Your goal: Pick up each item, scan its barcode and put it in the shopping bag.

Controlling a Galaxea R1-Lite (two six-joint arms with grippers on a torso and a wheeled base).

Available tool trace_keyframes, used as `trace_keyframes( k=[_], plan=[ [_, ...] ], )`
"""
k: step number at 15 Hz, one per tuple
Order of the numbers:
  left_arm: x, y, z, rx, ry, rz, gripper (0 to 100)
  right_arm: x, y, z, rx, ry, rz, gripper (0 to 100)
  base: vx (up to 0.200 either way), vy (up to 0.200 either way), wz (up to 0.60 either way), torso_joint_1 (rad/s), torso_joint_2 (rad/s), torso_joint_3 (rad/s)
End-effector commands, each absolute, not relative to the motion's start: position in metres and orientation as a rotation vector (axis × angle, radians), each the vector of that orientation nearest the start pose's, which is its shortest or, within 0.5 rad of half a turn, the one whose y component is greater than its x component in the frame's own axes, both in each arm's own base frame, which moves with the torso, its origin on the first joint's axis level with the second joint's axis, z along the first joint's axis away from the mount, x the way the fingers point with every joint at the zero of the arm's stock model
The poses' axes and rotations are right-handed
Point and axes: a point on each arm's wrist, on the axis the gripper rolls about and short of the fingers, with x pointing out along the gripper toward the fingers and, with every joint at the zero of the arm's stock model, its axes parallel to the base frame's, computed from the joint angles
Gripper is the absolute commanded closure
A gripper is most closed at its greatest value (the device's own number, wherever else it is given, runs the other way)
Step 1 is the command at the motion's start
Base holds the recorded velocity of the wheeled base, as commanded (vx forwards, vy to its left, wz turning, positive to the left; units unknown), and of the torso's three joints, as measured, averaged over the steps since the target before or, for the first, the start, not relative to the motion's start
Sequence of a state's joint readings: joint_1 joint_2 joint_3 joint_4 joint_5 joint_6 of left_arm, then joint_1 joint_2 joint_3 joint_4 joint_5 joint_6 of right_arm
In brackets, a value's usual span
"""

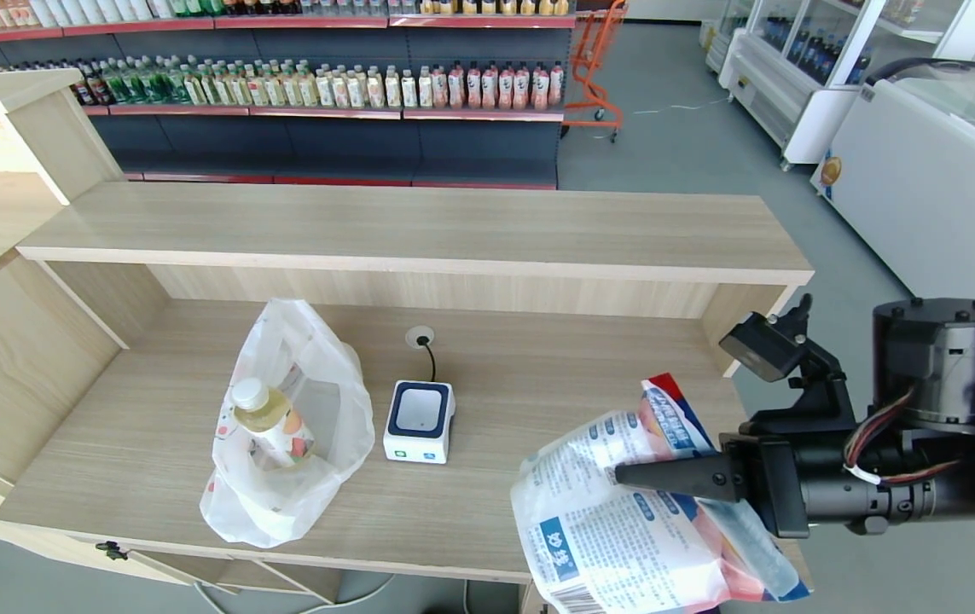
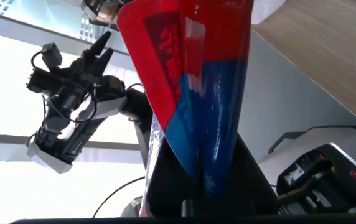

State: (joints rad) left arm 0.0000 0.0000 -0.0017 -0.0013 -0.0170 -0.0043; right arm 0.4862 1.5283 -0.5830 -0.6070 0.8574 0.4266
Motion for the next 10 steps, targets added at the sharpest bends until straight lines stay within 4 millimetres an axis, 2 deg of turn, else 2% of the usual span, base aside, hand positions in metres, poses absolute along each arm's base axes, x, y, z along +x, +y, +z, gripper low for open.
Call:
trace_keyframes(
  k=[1, 3, 5, 8, 9, 10],
  plan=[
    [-0.023, 0.000, 0.076, -0.005, -0.003, -0.017, 0, 0.204, 0.127, 0.171, 0.422, 0.634, 1.235, 100, 0.000, 0.000, 0.00, 0.000, 0.00, 0.000],
    [-0.023, 0.000, 0.076, -0.005, -0.003, -0.017, 0, 0.204, 0.127, 0.172, 0.412, 0.616, 1.237, 100, 0.000, 0.000, 0.00, 0.000, 0.00, 0.000],
    [-0.023, 0.000, 0.076, -0.005, -0.003, -0.017, 0, 0.206, 0.118, 0.177, 0.222, 0.435, 1.218, 100, 0.000, 0.000, 0.00, 0.000, 0.00, 0.000],
    [-0.023, 0.000, 0.076, -0.005, -0.003, -0.017, 0, 0.226, 0.068, 0.173, -0.203, 0.166, 1.059, 100, 0.000, 0.000, 0.00, 0.000, 0.00, 0.000],
    [-0.023, 0.000, 0.076, -0.005, -0.003, -0.017, 0, 0.231, 0.057, 0.172, -0.291, 0.131, 0.999, 100, 0.000, 0.000, 0.00, 0.000, 0.00, 0.000],
    [-0.023, 0.000, 0.076, -0.005, -0.003, -0.017, 0, 0.231, 0.054, 0.172, -0.315, 0.126, 0.973, 100, 0.000, 0.000, 0.00, 0.000, 0.00, 0.000]
  ],
)
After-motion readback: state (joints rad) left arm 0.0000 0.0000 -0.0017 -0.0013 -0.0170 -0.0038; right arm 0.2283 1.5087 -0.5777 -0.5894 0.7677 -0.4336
